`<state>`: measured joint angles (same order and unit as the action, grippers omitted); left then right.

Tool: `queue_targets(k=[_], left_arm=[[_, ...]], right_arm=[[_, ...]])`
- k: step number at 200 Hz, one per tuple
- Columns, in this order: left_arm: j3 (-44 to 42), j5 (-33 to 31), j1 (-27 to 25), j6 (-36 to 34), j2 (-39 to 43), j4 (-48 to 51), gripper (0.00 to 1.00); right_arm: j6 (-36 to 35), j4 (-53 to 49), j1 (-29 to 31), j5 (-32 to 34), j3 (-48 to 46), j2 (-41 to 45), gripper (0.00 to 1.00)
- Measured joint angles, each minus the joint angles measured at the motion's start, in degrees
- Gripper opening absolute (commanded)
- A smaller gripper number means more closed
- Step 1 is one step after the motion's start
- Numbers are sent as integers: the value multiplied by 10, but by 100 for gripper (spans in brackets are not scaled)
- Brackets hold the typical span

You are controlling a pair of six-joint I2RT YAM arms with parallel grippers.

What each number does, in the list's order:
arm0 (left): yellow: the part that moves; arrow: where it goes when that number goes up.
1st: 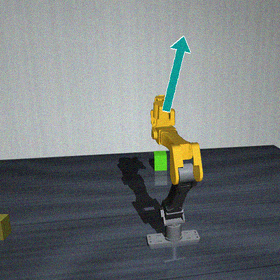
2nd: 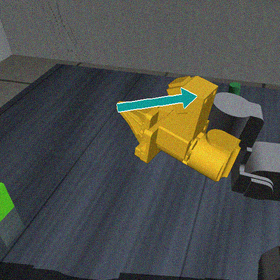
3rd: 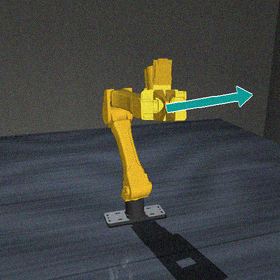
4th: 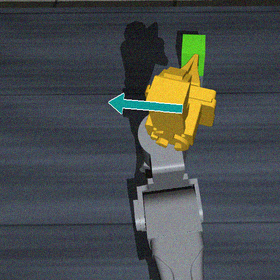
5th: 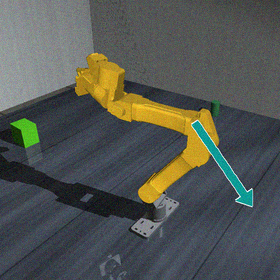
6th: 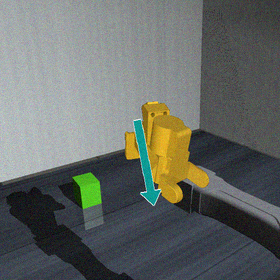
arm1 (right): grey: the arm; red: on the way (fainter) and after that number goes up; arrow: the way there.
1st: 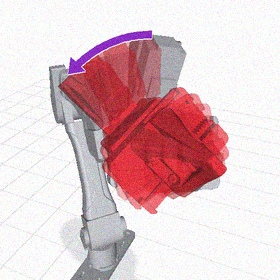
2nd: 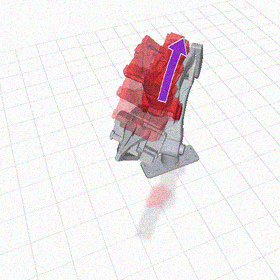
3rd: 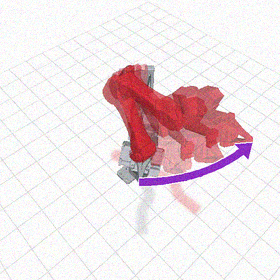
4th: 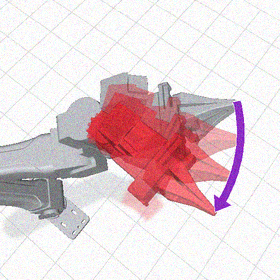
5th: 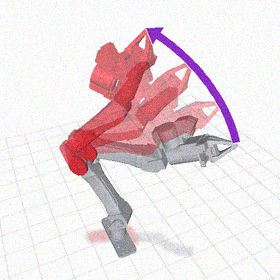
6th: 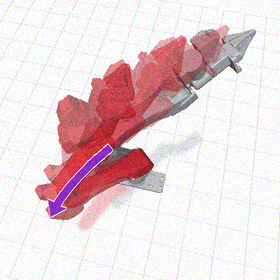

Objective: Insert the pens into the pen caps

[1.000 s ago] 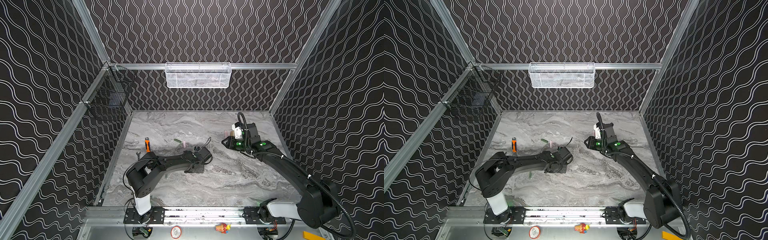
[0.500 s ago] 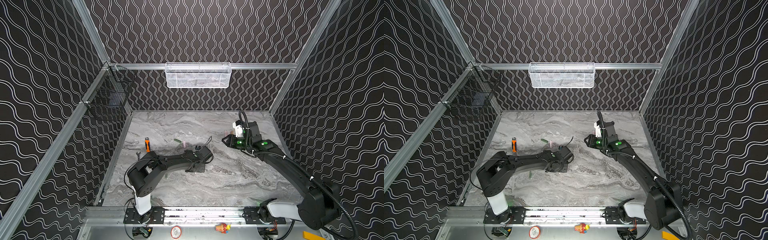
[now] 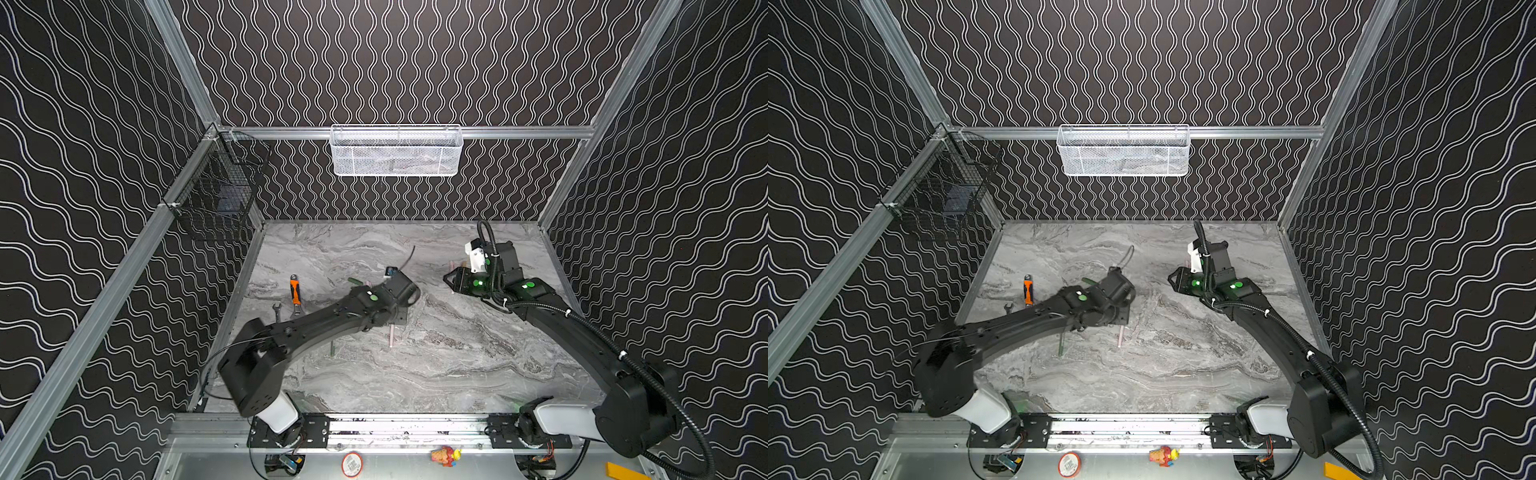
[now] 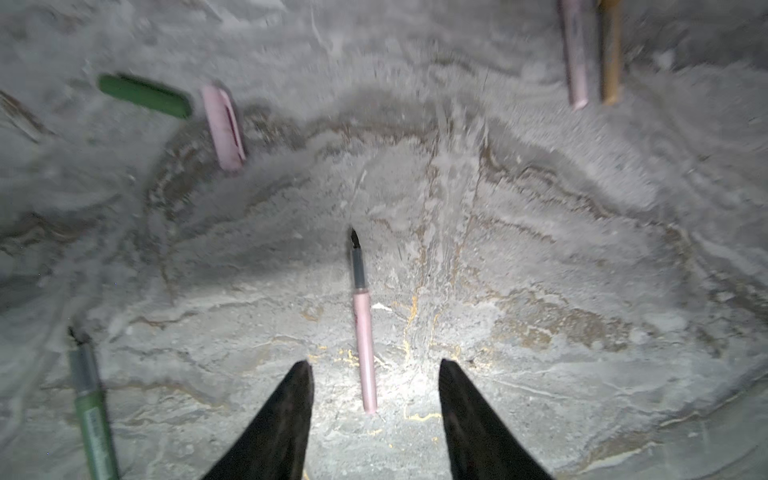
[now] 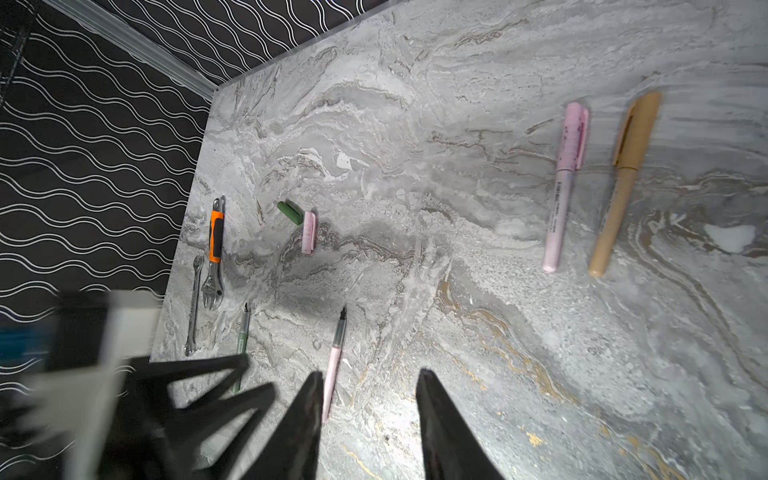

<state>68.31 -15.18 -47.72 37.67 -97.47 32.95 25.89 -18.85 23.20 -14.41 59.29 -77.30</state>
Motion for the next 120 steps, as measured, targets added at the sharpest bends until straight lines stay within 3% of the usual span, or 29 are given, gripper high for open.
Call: queue_targets(k=[30, 66, 93, 120], left_arm=[[-6, 36, 89, -49, 85, 4, 68], [-38, 89, 216, -114, 165, 16, 98], [-56, 129, 293, -154, 197, 12, 99], [-71, 144, 330, -171, 202, -15, 99]], right_arm=[[0, 2, 55, 3, 31, -74, 48], [-4, 12, 113, 6, 116, -200, 55], [-8, 16, 149, 9, 212, -314, 57], [-12, -5, 178, 30, 330, -423, 55]])
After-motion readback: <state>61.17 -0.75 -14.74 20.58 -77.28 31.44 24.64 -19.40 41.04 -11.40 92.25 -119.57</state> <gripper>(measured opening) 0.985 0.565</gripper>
